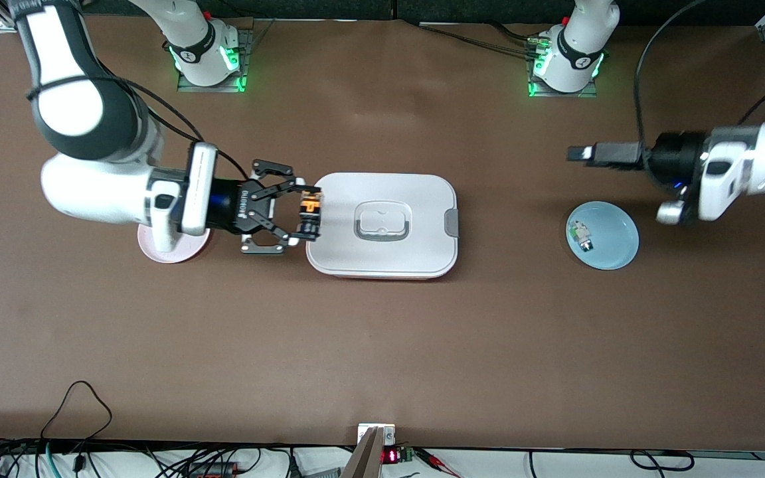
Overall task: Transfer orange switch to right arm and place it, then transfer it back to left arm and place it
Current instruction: 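Carry the switch above the box while the left gripper reaches toward it, then close the left gripper on the switch beside the right gripper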
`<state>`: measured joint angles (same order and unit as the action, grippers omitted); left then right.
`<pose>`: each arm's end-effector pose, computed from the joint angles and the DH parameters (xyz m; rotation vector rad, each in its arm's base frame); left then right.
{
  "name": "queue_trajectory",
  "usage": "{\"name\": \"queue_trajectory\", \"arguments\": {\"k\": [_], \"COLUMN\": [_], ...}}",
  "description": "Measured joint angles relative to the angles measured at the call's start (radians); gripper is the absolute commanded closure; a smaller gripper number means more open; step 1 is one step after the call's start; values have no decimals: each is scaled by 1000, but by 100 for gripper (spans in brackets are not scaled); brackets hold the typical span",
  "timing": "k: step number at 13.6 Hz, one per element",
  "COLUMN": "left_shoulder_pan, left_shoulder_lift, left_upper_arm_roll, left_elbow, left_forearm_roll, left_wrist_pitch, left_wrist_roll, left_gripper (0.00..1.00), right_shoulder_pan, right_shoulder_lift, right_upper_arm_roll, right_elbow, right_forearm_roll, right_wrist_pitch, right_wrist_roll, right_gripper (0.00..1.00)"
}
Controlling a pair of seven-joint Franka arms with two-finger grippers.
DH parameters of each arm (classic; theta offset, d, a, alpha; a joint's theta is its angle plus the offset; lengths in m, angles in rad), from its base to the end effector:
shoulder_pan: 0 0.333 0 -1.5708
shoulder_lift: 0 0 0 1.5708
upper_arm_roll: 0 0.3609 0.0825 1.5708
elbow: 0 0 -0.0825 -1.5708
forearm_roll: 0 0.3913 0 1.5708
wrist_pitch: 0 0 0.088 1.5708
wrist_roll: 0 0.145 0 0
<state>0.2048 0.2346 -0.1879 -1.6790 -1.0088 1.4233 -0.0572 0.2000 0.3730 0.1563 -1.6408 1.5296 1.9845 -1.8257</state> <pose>0.5962 -0.1113 0.5184 2.0275 0.1811 -0.5343 0.6477 0.3274 0.4909 -1.4096 -1.1863 -1.0339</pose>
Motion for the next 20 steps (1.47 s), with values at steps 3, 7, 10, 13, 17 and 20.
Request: {"name": "queue_trajectory", "arguments": {"k": [3, 7, 10, 13, 17, 20], "left_shoulder_pan": [-33, -196, -328, -349, -360, -388], "left_shoulder_lift": [79, 85, 85, 87, 87, 89], "left_upper_arm_roll": [-24, -35, -39, -36, -34, -35], "left_elbow": [2, 11, 15, 31, 42, 42], "left_forearm_roll": [-217, -398, -428, -429, -430, -430], "left_wrist_pitch": [101, 401, 591, 608, 609, 634], "left_wrist_roll": [0, 3, 39, 52, 52, 53], "left_gripper": [0, 0, 0, 0, 0, 0], "right_shoulder_pan": [65, 145, 193, 209, 209, 210], "right_shoulder_lift": [34, 71, 94, 115, 119, 119], "right_upper_arm_roll": [1, 1, 1, 1, 1, 1], "right_elbow": [6, 65, 104, 122, 124, 124], "right_forearm_roll": [89, 162, 200, 204, 204, 204], "right_wrist_pitch": [-5, 55, 126, 136, 136, 136], "right_wrist_roll": [-26, -29, -29, -29, -29, -29], "right_gripper": [72, 72, 72, 72, 72, 72]}}
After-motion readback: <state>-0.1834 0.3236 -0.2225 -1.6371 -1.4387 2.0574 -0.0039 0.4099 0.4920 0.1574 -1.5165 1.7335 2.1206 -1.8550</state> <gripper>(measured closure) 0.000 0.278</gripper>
